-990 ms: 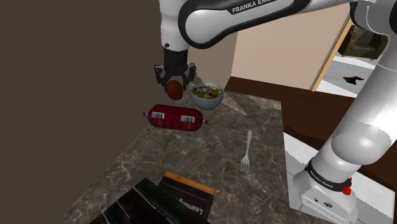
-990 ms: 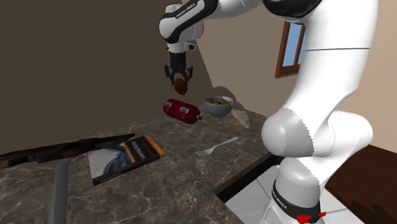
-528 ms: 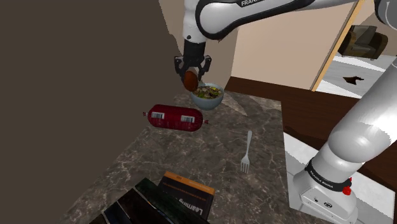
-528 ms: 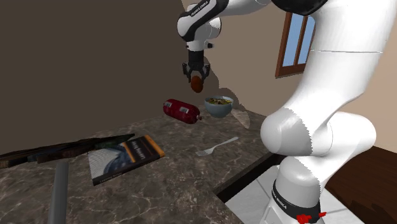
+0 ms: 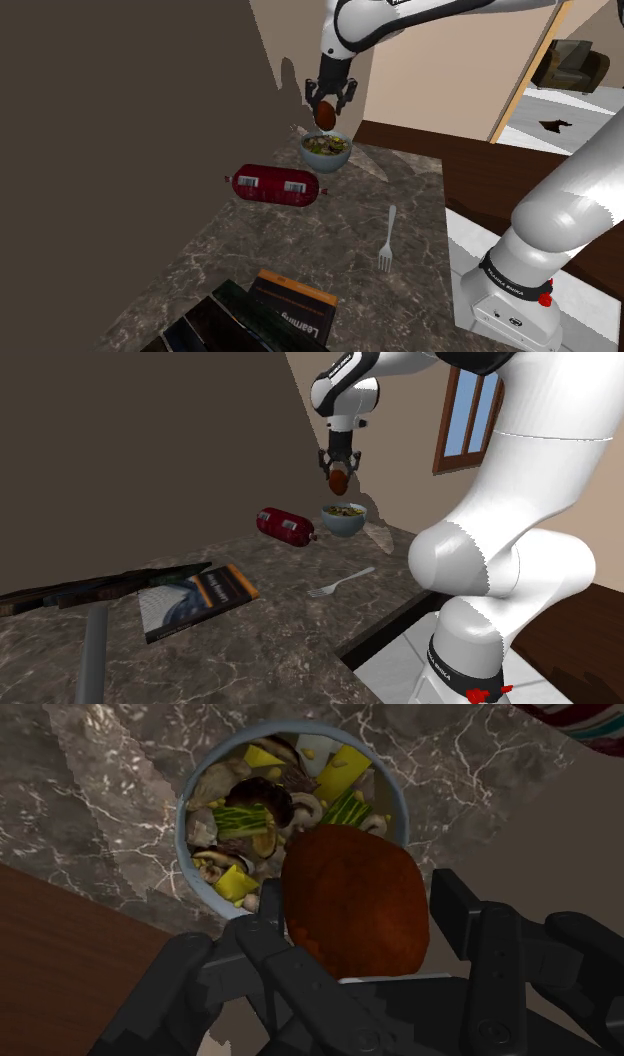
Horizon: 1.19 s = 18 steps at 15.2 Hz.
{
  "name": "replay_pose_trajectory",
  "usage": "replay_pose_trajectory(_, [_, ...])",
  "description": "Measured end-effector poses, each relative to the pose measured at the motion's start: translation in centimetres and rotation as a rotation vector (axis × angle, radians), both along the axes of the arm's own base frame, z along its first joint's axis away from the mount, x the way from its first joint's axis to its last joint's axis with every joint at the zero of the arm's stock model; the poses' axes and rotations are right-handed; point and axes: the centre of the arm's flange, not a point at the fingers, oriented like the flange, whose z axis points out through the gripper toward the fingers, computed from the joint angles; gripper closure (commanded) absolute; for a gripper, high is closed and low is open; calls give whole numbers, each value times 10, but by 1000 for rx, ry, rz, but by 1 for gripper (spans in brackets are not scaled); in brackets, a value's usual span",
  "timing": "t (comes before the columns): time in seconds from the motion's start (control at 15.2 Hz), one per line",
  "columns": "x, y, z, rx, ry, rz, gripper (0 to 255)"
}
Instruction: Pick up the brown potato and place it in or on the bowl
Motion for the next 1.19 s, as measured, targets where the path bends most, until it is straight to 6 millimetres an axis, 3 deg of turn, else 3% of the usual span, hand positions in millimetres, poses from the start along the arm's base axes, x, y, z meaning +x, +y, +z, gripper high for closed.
replay_pose_trajectory(0.13, [2, -22, 0, 0, 0, 1, 255])
replay_pose_trajectory(0.26, [3, -29, -6, 0, 0, 1, 255])
replay_pose_trajectory(1.19, [5, -31, -74, -1, -15, 2, 255])
